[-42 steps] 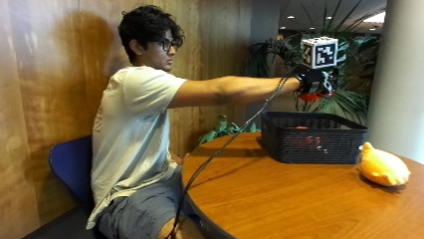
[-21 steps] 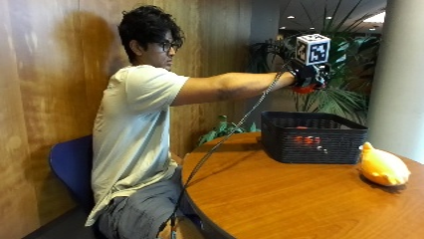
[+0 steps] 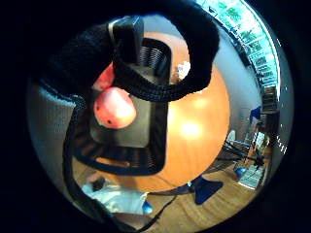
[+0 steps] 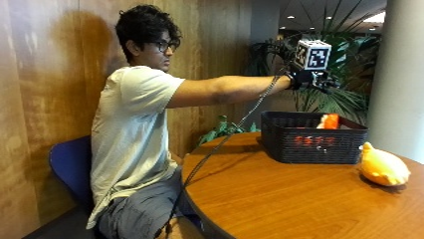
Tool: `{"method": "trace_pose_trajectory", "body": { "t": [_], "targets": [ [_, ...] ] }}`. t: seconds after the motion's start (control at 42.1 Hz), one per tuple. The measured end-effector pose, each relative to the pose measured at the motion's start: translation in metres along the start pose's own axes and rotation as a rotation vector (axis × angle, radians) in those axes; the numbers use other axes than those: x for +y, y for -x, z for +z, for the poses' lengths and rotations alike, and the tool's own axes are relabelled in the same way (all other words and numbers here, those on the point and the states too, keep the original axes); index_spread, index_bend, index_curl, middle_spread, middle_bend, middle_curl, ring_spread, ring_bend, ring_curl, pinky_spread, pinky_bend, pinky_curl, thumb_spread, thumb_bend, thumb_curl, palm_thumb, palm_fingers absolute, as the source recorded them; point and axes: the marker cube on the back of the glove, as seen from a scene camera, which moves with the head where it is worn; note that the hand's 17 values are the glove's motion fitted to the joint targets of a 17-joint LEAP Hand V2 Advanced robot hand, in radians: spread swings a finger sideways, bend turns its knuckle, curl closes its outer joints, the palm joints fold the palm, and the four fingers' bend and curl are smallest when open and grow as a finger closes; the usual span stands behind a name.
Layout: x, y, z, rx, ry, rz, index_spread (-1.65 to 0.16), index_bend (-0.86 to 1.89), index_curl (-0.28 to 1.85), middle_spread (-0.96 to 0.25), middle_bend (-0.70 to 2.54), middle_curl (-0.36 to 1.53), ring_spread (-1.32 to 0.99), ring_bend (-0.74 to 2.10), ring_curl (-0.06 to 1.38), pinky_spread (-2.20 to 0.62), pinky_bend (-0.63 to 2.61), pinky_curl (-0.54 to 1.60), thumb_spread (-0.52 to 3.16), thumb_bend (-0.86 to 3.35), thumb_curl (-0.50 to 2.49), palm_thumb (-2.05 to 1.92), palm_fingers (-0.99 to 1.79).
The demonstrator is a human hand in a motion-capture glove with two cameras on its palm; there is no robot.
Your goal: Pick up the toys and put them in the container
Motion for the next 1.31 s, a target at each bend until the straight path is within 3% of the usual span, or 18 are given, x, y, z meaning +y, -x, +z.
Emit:
{"method": "trace_pose_trajectory", "body": {
  "t": [0.19, 0.57, 1.307],
  "targets": [
    [0.017, -0.025, 0.000, 0.028, 0.013, -0.003, -0.34, 0.14, 0.61, -0.04, 0.09, 0.62, -0.04, 0.34, 0.52, -0.02, 1.30, 0.46, 1.25, 0.04, 1.10, -0.02, -0.29],
    [0.052, -0.059, 0.000, 0.061, 0.005, 0.095, -0.33, 0.15, 0.48, 0.01, 0.10, 0.43, 0.05, 0.23, 0.45, 0.02, 1.18, 0.39, 1.34, 0.00, 0.76, 0.05, -0.17],
    [0.248, -0.149, 0.021, 0.183, -0.044, 0.062, -0.33, 0.20, 0.44, 0.01, 0.13, 0.27, 0.05, 0.19, 0.43, 0.03, 1.05, 0.34, 1.37, -0.01, 0.49, 0.13, -0.07]
  ]
}}
